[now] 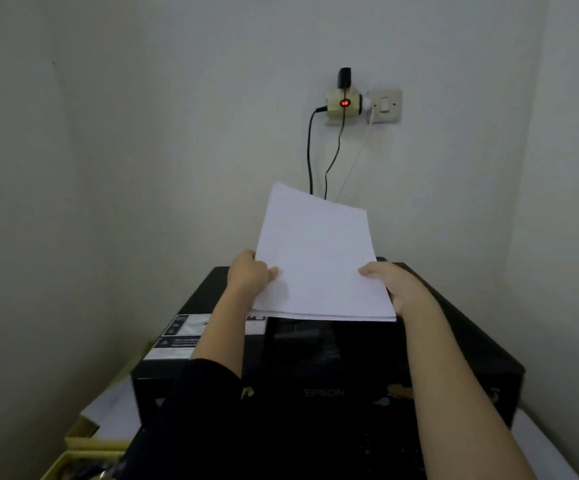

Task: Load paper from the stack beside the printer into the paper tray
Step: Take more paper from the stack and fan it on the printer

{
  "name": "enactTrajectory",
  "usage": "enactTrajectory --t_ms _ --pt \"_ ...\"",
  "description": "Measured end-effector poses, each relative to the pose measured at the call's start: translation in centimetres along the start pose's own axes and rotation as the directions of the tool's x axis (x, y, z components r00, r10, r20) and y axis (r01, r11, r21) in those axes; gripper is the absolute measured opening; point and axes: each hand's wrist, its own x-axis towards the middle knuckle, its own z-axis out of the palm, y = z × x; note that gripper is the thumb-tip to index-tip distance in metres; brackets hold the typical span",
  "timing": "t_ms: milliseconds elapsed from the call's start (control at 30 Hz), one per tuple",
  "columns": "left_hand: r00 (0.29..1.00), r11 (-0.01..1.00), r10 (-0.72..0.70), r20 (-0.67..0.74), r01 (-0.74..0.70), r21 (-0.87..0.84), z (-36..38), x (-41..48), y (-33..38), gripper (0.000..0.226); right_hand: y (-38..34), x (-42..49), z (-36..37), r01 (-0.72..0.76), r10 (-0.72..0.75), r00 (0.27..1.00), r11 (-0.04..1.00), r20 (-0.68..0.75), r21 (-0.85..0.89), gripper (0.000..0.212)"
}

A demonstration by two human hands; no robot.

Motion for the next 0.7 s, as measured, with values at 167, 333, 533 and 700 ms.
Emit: enactTrajectory --t_ms 167,333,533,700 --pt "0.991 0.994 0.096 -0.091 -0.1 -0.041 -4.8 1.6 -3.2 0.034 -0.5 1.2 7.1 0.065 -0.072 0.997 0.986 -0.038 -0.157 0.038" --pt "0.964 0.976 0.192 -0.186 -0.208 -0.07 -7.1 3.3 -5.0 0.041 -0.5 1.2 13.1 0.371 -0.394 0.894 0.918 -0.212 -0.14 0.024" --pt "0.932 0.945 0.225 -0.283 -0.28 -0.171 -7.4 4.0 -7.4 0.041 0.7 1.5 16.8 0.512 -0.541 0.788 0.841 -0.294 -0.175 0.019" --pt "0.944 0.93 0.216 -0.251 -0.277 -0.242 -6.2 4.0 -9.8 0.043 3.7 2.0 17.6 0.526 -0.554 0.793 0.832 -0.253 -0.176 0.028"
